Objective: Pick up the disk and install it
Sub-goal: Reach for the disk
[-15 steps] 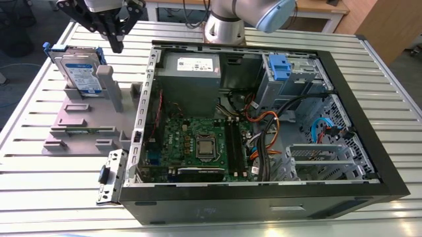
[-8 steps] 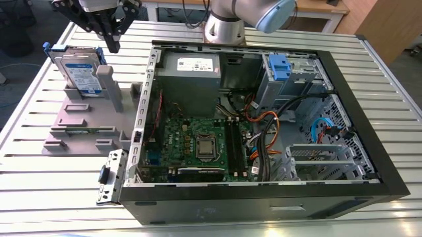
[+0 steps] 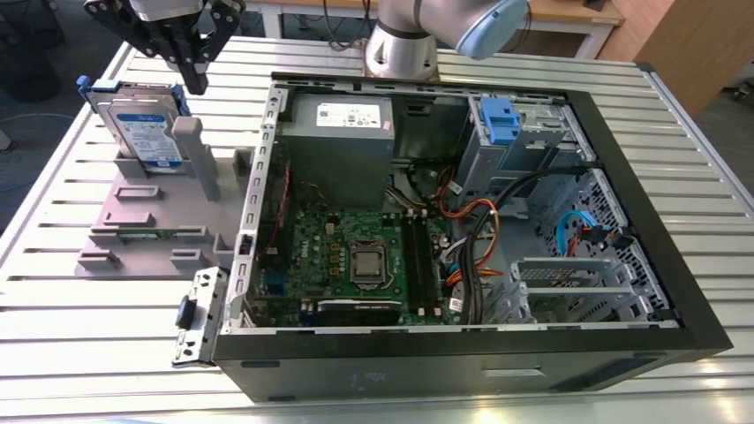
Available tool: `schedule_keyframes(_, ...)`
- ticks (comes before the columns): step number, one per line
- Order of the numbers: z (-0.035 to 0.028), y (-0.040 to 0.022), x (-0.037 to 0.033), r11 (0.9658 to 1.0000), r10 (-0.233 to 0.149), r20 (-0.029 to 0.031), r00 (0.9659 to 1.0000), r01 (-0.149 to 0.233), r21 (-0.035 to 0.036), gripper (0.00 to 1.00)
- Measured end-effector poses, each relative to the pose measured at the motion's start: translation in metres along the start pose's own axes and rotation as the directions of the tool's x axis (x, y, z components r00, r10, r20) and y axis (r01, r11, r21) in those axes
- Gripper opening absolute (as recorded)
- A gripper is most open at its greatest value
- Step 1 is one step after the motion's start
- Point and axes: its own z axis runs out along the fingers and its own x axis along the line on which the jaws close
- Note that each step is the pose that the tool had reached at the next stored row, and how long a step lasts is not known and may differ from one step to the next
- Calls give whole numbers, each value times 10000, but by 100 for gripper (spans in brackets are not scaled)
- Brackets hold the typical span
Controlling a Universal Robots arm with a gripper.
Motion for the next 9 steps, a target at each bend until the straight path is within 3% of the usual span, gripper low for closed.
schedule_keyframes(9, 0, -5, 58, 10000, -1, 0, 10000, 1, 0, 11)
